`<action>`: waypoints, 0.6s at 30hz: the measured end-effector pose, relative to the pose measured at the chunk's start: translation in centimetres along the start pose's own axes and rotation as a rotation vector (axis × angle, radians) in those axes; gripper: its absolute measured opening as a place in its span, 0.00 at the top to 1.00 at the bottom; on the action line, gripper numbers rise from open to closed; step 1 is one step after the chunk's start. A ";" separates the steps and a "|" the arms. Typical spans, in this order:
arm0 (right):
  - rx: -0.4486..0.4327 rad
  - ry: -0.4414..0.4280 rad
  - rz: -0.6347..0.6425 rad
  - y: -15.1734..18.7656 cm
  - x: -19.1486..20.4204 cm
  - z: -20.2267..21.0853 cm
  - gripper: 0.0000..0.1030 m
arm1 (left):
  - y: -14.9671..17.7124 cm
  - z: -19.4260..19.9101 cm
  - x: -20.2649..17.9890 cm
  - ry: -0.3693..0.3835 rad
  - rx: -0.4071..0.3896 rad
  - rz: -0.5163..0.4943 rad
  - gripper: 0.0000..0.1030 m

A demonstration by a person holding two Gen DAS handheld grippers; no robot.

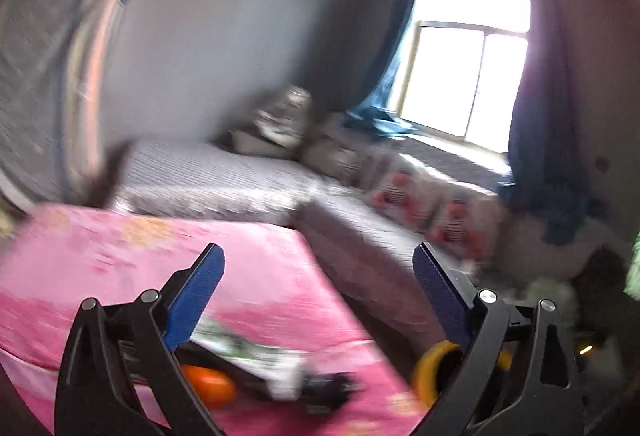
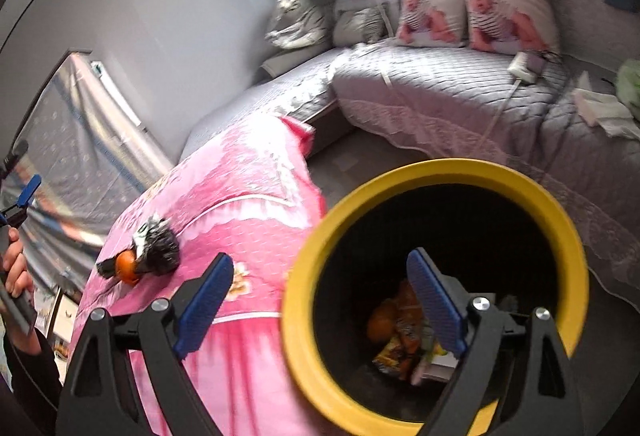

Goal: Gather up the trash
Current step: 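Return the left tool to the bed and grasp the black plastic bag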

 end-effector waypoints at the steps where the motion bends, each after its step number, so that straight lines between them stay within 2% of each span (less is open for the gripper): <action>1: 0.009 -0.002 0.015 -0.1 0.8 -0.3 0.17 | 0.2 0.4 1.2 -0.038 -0.001 -0.002 0.12; 5: 0.026 -0.002 0.058 -0.2 3.1 -1.2 0.17 | 2.7 1.1 8.5 -0.172 0.055 0.045 0.12; 8: 0.043 -0.005 0.083 -0.4 4.6 -2.1 0.17 | 5.6 -0.2 13.3 -0.224 0.156 0.111 0.12; 12: 0.066 -0.017 0.122 -0.7 7.0 -3.4 0.17 | 9.2 -3.8 17.5 -0.254 0.298 0.157 0.12; 15: 0.064 -0.032 0.152 -0.6 8.5 -3.8 0.17 | 10.4 -6.6 18.9 -0.202 0.379 0.202 0.12; 18: 0.060 -0.040 0.178 -0.4 9.4 -3.7 0.17 | 10.9 -8.9 19.3 -0.182 0.432 0.191 0.12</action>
Point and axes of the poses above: each gripper's, at about its wrist camera, not at the fingertips, and z roughly against the way its jaws point, x to its left, y to its underside, the point moved 1 cm from there along -z, roughly the way its jaws point, and after that the axes turned 14 degrees about x, right-handed, at the moved point
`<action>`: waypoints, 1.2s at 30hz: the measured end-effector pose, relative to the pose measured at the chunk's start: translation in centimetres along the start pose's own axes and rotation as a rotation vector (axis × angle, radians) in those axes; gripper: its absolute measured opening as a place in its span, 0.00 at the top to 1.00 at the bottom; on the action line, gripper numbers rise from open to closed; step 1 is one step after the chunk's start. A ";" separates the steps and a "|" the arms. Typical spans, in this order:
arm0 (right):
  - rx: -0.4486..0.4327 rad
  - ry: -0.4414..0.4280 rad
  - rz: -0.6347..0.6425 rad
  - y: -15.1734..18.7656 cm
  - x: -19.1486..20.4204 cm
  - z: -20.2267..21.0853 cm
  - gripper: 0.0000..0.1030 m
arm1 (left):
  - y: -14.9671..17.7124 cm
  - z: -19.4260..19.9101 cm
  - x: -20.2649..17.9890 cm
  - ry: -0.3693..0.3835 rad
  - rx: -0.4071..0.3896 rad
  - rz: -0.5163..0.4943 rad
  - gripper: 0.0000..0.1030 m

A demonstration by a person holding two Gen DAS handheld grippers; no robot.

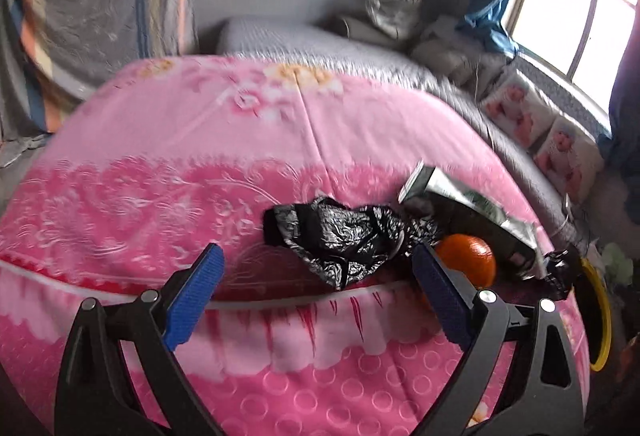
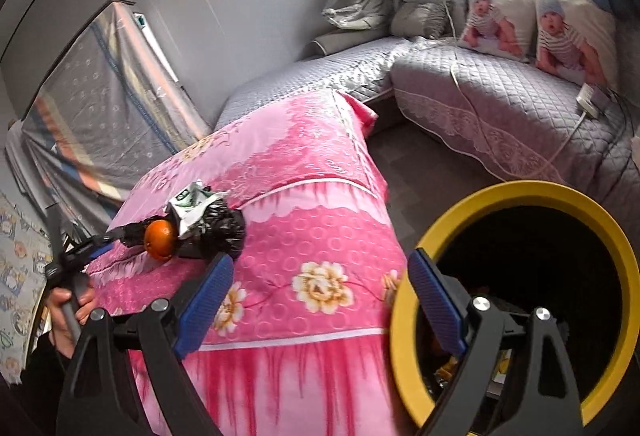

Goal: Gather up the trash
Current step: 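Return the left tool to the bed and grasp the black plastic bag, then grasp the black bag with the right tool while the left tool holds it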

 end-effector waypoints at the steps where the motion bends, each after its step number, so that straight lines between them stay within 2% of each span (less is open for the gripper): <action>1: 0.003 -0.006 0.006 0.1 0.2 0.0 0.17 | -0.3 -0.9 0.0 -0.003 0.023 -0.013 0.12; 4: 0.008 -0.014 0.005 0.1 0.2 0.0 0.16 | -1.4 -2.5 0.2 -0.004 0.048 -0.005 0.15; 7: 0.018 -0.029 0.007 0.3 0.2 0.1 0.16 | -2.5 -3.3 1.6 0.065 0.054 0.065 0.16; 10: 0.018 -0.041 0.008 0.2 0.3 0.3 0.16 | -2.7 -4.8 2.5 0.071 0.096 0.093 0.45; 11: 0.020 -0.046 0.010 0.1 0.4 0.3 0.16 | -2.6 -5.2 2.6 0.090 0.112 0.103 0.62; 12: 0.022 -0.056 0.015 0.0 0.6 0.3 0.16 | -2.7 -5.0 2.6 0.104 0.114 0.111 0.72; 14: 0.030 -0.091 0.033 -0.3 1.3 0.2 0.16 | -2.5 -4.1 2.5 0.137 0.089 0.120 0.81; 18: 0.047 -0.150 0.146 -1.1 4.4 -0.5 0.16 | -1.9 -0.9 1.5 0.166 0.017 0.090 0.85; 23: 0.093 -0.105 0.362 -2.0 9.7 -3.9 0.16 | -0.4 3.5 1.4 0.237 -0.048 0.096 0.85; 24: 0.103 -0.091 0.389 -2.2 10.6 -4.9 0.12 | -0.4 4.2 1.0 0.238 -0.062 0.091 0.86; 29: 0.167 -0.008 0.454 -3.1 12.8 -9.6 0.11 | 1.5 7.7 1.4 0.266 -0.113 0.098 0.86; 33: 0.197 0.016 0.437 -4.2 12.9 -12.1 0.12 | 3.0 9.9 1.8 0.283 -0.142 0.106 0.86; 35: 0.219 0.009 0.420 -4.5 12.5 -13.0 0.21 | 3.9 11.1 1.7 0.276 -0.165 0.099 0.86; 36: 0.238 0.002 0.411 -4.5 12.4 -13.4 0.35 | 4.2 11.6 1.7 0.276 -0.174 0.097 0.86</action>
Point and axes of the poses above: each gripper's, at about its wrist camera, not at the fingertips, and z roughly against the way its jaws point, x to its left, y to its underside, the point moved 1 cm from there along -z, roughly the way its jaws point, and after that the axes turned 14 degrees about x, right-handed, at the moved point
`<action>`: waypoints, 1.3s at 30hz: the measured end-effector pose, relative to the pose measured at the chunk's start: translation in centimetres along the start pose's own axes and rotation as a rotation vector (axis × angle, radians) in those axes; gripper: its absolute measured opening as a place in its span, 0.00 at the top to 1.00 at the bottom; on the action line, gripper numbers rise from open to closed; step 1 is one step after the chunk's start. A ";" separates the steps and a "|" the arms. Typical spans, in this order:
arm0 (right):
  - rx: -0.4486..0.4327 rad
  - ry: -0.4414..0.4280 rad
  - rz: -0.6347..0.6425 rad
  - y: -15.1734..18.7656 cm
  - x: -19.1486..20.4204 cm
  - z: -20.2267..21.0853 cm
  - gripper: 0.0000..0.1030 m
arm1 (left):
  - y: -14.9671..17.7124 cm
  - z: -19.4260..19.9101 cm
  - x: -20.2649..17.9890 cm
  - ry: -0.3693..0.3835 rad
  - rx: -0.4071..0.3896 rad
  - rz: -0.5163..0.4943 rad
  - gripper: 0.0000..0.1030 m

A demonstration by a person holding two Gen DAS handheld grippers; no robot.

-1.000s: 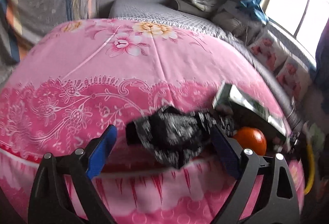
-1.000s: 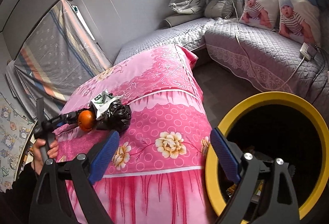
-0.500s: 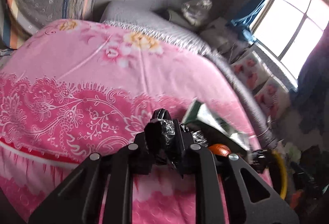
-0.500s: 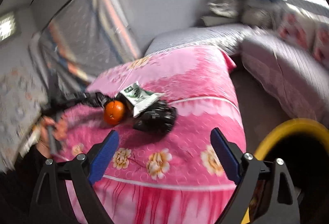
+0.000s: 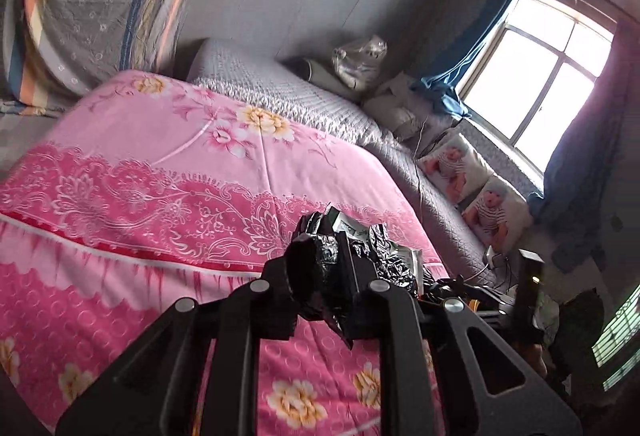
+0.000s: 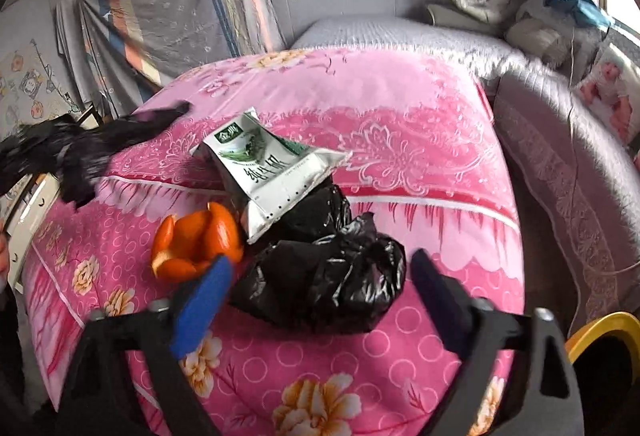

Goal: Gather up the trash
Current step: 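Grasp the black bag with the right tool while the left tool holds it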

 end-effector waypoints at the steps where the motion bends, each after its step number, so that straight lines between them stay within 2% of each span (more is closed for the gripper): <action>1: 0.017 -0.018 -0.010 -0.1 -0.2 -0.2 0.48 | 0.3 0.6 -0.2 0.005 -0.008 -0.002 0.86; 4: 0.054 -0.105 -0.070 0.0 -1.3 -0.2 0.68 | 0.8 1.7 -0.7 0.013 -0.026 -0.004 0.86; 8: 0.100 -0.394 -0.142 1.2 -1.9 1.3 0.71 | 1.3 2.6 -1.4 0.014 -0.041 -0.014 0.86; 10: 0.080 -0.528 -0.124 2.2 -0.8 3.8 0.71 | 1.4 2.8 -1.7 0.022 -0.041 -0.013 0.86; 12: 0.036 -0.599 -0.087 3.1 0.2 6.7 0.71 | 1.6 3.0 -1.9 0.019 -0.049 -0.016 0.86; 14: -0.033 -0.633 -0.049 4.1 1.1 10.4 0.71 | 1.8 3.6 -2.5 0.020 -0.065 -0.025 0.86; 16: -0.095 -0.645 -0.029 5.0 1.3 13.3 0.71 | 2.0 4.3 -3.1 0.028 -0.080 -0.031 0.86; 20: -0.244 -0.604 -0.036 7.2 0.2 19.1 0.71 | 2.6 6.0 -4.8 0.034 -0.119 -0.066 0.86; 25: -0.364 -0.546 -0.104 9.9 -2.6 22.9 0.71 | 3.0 7.7 -7.0 0.034 -0.149 -0.095 0.86; 33: -0.463 -0.442 -0.226 14.4 -7.6 25.9 0.71 | 3.6 8.4 -12.0 0.042 -0.161 -0.196 0.86; 39: -0.510 -0.351 -0.309 17.4 -11.0 27.0 0.70 | 4.1 6.0 -17.8 0.061 -0.118 -0.319 0.86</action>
Point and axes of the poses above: each gripper's, at about its wrist camera, not at the fingertips, and z roughly against the way its jaws point, x to its left, y to its underside, the point moved 1 cm from there along -z, roughly the way its jaws point, and after that the axes turned 14 degrees about x, right-handed, at the moved point
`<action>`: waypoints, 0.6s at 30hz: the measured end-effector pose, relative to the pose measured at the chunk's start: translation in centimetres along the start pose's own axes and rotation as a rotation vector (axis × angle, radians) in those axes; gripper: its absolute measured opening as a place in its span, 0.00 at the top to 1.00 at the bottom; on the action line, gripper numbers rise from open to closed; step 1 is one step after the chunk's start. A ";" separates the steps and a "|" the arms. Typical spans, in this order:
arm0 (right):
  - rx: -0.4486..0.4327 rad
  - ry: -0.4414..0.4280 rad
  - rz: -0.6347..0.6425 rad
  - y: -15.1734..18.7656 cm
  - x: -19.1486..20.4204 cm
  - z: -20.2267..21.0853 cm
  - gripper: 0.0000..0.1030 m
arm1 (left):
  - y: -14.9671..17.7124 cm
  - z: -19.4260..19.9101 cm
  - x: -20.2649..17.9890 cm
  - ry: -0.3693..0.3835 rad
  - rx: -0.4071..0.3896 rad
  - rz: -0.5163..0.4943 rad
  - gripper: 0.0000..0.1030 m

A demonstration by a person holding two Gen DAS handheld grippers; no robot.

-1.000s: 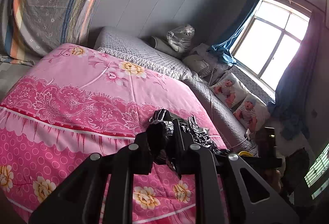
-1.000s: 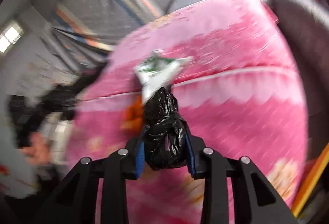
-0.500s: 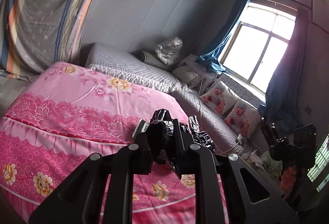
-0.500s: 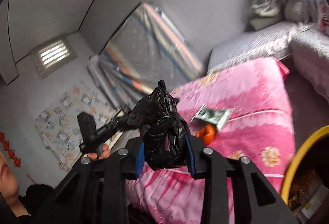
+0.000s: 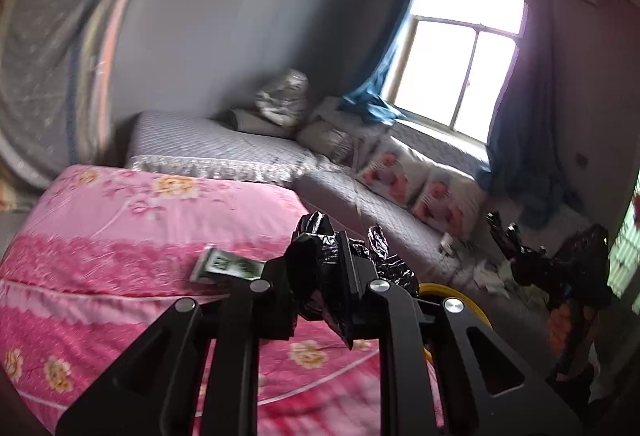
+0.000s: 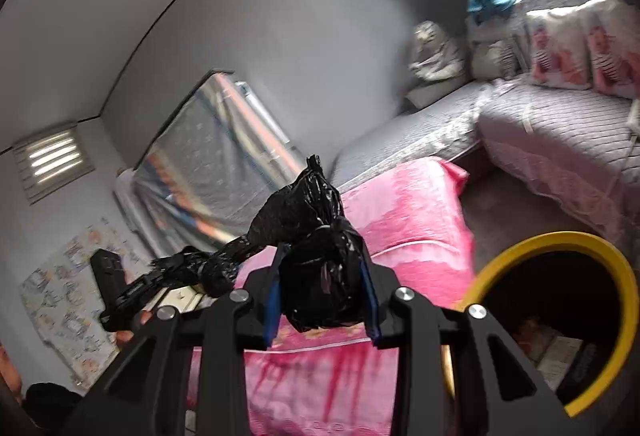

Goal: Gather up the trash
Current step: 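Grasp the black bag with the right tool while the left tool holds it, then carry the black bag over the yellow bin and open both tools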

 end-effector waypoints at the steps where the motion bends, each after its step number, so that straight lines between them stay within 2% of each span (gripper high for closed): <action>1: -0.010 0.018 -0.009 0.2 -0.5 0.5 0.70 | -0.1 -0.6 -0.7 0.006 0.009 -0.016 0.86; 10: -0.060 0.164 -0.111 2.0 -5.7 3.0 0.70 | -0.3 -7.5 -8.8 0.085 0.109 -0.181 0.86; 13: -0.068 0.244 -0.147 2.9 -7.6 2.9 0.70 | -0.2 -9.6 -11.2 0.059 0.127 -0.224 0.86; 18: -0.046 0.318 -0.201 4.2 -10.4 1.8 0.70 | 0.2 -13.2 -14.2 0.045 0.158 -0.275 0.86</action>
Point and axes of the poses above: each gripper's, at about its wrist camera, not at the fingertips, and z roughly against the way its jaws point, x to its left, y to its underside, the point moved 1 cm from there along -z, roughly the way its jaws point, and after that the axes turned 14 degrees about x, right-handed, at the moved point
